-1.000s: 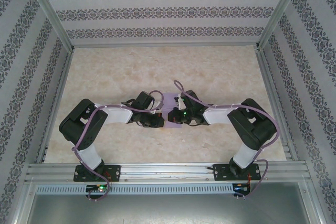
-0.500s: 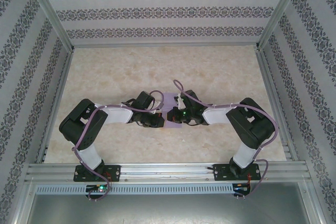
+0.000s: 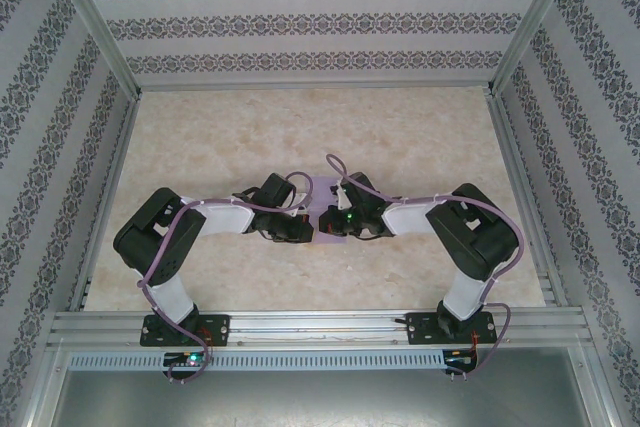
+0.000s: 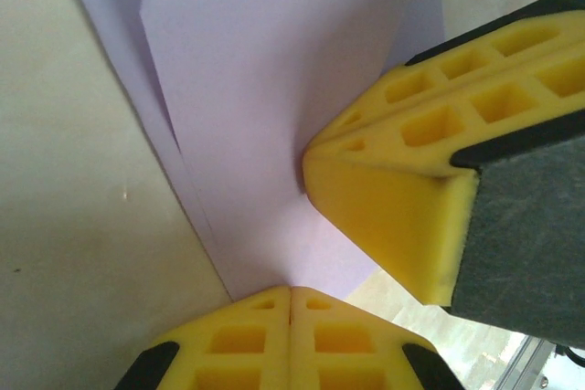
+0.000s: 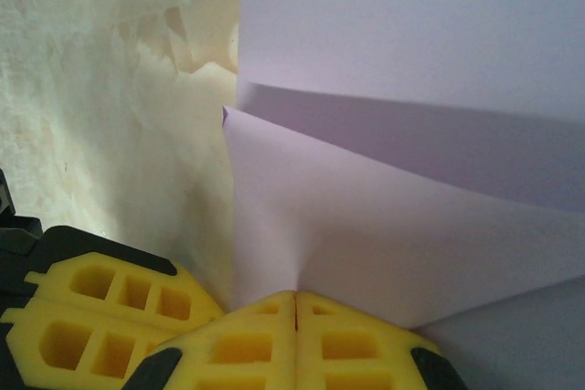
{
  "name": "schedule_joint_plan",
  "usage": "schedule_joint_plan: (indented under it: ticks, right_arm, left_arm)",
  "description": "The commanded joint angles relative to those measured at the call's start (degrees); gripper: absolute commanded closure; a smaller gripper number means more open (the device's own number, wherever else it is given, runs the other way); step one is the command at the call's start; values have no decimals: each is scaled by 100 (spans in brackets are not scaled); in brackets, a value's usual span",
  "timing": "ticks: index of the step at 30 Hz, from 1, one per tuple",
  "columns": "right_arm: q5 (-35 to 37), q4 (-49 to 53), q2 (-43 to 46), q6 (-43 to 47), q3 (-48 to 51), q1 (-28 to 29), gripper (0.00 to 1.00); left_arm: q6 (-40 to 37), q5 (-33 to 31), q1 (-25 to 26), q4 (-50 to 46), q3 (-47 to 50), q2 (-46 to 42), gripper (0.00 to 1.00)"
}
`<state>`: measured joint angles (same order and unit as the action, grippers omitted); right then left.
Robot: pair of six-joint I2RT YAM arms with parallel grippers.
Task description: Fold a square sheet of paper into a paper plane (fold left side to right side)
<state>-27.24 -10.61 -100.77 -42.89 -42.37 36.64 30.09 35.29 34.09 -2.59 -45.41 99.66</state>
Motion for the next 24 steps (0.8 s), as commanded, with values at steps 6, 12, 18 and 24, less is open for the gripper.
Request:
schedule_joint_plan:
  ticks: [6,12,18,24]
  right_arm:
    - [566,754,-184,479,-179,-182,100]
    - [407,769,-187,592,-310,-469,100]
    - [333,912,-324,756,-448,-744,100]
    - [271,921,-333,834,-448,-962,100]
  left_arm:
    - [43,-748,81,-691,192,438,99]
    - [6,-718,81,-662,209,536,99]
    - [-3,-703,81,-611,237,600,99]
    - [6,-705,81,-563,278,609,99]
